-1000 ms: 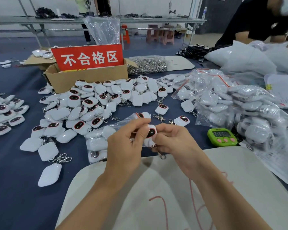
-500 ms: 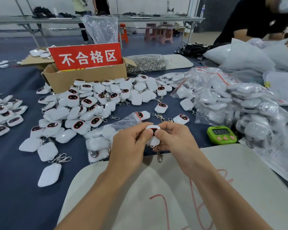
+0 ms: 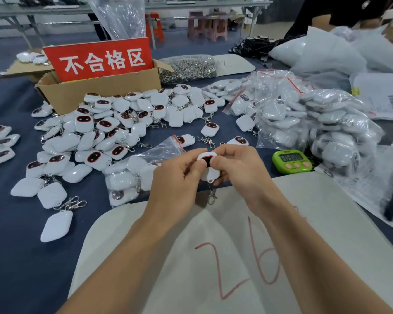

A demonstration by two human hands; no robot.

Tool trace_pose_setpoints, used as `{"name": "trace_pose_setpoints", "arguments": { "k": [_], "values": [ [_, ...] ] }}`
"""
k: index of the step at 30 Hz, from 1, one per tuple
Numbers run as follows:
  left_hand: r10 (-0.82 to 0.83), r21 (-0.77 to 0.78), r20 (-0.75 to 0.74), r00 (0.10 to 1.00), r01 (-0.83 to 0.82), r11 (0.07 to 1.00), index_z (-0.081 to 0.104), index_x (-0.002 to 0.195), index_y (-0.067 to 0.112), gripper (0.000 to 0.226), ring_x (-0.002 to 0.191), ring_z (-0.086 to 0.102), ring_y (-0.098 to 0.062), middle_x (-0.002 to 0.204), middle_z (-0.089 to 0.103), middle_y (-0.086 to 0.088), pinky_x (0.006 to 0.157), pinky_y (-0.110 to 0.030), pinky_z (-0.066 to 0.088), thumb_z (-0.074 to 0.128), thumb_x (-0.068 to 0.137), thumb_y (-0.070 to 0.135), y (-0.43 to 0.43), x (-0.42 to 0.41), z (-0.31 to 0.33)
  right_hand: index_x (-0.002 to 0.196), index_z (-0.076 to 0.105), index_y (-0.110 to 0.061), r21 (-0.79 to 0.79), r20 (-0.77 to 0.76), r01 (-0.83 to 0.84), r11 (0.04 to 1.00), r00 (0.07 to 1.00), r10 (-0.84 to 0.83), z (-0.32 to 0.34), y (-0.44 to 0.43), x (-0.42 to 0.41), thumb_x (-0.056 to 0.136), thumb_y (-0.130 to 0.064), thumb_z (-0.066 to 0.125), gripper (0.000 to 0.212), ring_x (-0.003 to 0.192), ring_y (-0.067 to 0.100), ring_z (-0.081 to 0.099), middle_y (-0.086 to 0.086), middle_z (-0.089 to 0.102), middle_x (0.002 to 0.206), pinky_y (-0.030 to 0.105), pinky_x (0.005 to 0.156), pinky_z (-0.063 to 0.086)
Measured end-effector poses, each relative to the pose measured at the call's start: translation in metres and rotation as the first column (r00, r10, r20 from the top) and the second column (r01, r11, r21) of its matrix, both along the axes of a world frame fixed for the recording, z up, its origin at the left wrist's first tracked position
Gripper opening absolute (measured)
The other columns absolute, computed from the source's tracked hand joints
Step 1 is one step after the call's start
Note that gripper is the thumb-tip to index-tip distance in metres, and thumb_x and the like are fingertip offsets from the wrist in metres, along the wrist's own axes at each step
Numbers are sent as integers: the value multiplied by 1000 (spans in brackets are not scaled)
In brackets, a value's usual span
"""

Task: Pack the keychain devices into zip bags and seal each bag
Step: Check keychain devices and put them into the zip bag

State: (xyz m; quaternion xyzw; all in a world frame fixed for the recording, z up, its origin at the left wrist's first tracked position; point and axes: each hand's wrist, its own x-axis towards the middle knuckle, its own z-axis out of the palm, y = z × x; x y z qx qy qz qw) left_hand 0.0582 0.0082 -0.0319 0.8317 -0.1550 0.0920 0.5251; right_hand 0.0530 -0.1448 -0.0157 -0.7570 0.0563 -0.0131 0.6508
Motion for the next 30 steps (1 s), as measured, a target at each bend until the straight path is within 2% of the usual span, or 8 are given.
{"name": "trace_pose_setpoints", "arguments": {
  "k": [3,6,10,15,17,22,26,30],
  "values": [
    [23,-55,-44,999,-26,998,73,112,41,28,87,68,-10,89,75,13,83,-32,55,53,95,33,-18,4,1,80,76,-11,28,20,90,996,996,-91,-2,-3,2,89,-4,63,17,66,19,64,4,70,68,53,73,63],
    [65,-113,-144,987,-82,990,73,102,31,18,81,69,-9,83,75,12,78,-34,55,57,100,26,-39,14,-2,81,76,-10,27,5,210,977,978,-211,-2,-4,5,76,-16,63,15,74,29,65,8,68,70,64,81,58],
    [85,-110,-219,972,-111,988,66,93,34,13,75,68,0,80,74,19,69,-24,47,59,99,26,-50,24,-8,83,75,-9,10,-54,254,967,966,-253,-6,-7,11,64,-25,59,29,98,44,70,22,75,93,61,90,57],
    [71,-137,-219,973,-102,985,67,90,32,12,81,73,-16,80,76,10,83,-47,58,56,86,35,-46,24,-7,70,72,-18,-7,-53,235,972,970,-236,-14,-11,18,65,-24,59,15,92,39,72,11,73,77,59,86,59],
    [63,-141,-219,974,-96,985,67,90,31,12,80,74,-17,79,76,8,83,-48,58,57,85,35,-46,24,-6,72,70,-19,-18,-39,228,974,973,-229,-15,-12,18,68,-24,59,13,92,39,71,10,72,75,59,86,58],
    [71,-142,-237,969,-107,984,68,91,30,14,76,73,-9,78,76,10,74,-37,56,58,84,37,-45,23,-4,73,71,-20,-9,-9,200,980,980,-200,-14,-12,18,75,-19,60,12,93,39,71,0,69,71,60,86,58],
    [81,-140,-249,965,-119,983,68,91,29,14,80,74,-14,79,77,8,84,-48,59,59,85,37,-44,21,-2,76,72,-17,16,11,176,984,984,-177,-14,-12,16,79,-14,60,13,91,38,71,-1,68,70,61,87,58],
    [111,-111,-251,961,-143,983,68,89,30,16,80,73,-14,75,76,11,84,-49,58,58,85,41,-42,20,-1,76,71,-19,14,4,144,989,990,-144,-14,-12,14,82,-12,61,14,78,22,68,-3,71,69,61,88,57]
  ]
}}
